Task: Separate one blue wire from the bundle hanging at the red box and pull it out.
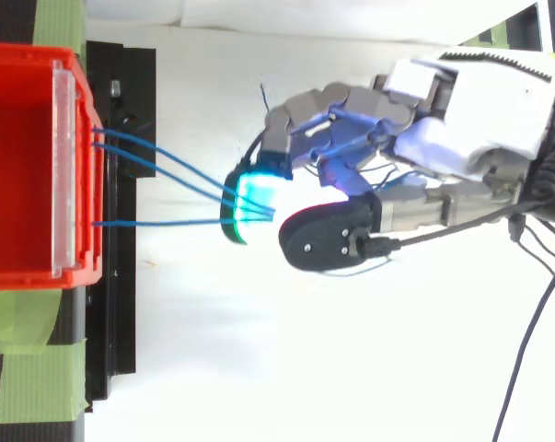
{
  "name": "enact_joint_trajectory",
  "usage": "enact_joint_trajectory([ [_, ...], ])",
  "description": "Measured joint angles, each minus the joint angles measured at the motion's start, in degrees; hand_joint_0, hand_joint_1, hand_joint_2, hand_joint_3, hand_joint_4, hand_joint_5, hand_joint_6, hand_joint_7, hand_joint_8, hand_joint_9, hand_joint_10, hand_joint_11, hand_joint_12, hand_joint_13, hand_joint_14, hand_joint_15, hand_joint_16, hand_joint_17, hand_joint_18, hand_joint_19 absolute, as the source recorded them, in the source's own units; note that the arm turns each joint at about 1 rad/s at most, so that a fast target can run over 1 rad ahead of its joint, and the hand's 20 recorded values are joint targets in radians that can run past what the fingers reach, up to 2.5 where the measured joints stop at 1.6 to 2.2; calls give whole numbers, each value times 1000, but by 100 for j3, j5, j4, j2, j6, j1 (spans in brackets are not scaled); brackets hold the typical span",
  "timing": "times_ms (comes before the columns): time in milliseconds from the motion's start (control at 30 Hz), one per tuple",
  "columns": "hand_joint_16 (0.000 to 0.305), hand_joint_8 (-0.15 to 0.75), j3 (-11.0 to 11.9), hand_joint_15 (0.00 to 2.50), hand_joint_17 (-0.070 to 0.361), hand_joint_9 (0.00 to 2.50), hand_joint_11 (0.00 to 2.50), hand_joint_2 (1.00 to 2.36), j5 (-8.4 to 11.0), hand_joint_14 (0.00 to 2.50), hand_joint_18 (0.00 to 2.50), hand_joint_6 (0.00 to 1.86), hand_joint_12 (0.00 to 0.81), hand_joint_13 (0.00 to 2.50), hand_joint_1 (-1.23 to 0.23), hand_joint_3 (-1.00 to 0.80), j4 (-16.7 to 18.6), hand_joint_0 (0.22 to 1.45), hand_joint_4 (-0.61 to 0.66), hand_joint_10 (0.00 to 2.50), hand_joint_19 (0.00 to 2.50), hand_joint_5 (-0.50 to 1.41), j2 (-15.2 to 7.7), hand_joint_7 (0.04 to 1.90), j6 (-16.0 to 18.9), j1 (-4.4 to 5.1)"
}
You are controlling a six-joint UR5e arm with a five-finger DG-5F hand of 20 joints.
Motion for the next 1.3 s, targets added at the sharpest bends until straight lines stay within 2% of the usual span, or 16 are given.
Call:
enact_joint_trajectory([
  [233, 51, 321, 0, 1366, 114, 798, 1041, 1027, 573, 1679, 927, 830, 355, 871, -785, -151, 60, 642, 180, 14, 1254, -195, 23, 984, -686, -1],
  [367, 50, 317, 2, 1367, 113, 781, 1032, 1025, 746, 1682, 907, 829, 357, 856, -819, -171, 75, 646, 183, 16, 1260, -196, 24, 997, -865, -1],
  [1100, 49, 307, 3, 1400, 110, 712, 1021, 1020, 812, 1696, 841, 841, 354, 800, -885, -249, 86, 665, 209, 15, 1261, -213, 25, 1029, -919, -2],
  [1300, 48, 304, 2, 1425, 108, 686, 1015, 1018, 817, 1677, 832, 846, 359, 794, -950, -269, 72, 692, 216, 17, 1258, -224, 25, 1013, -861, 12],
])
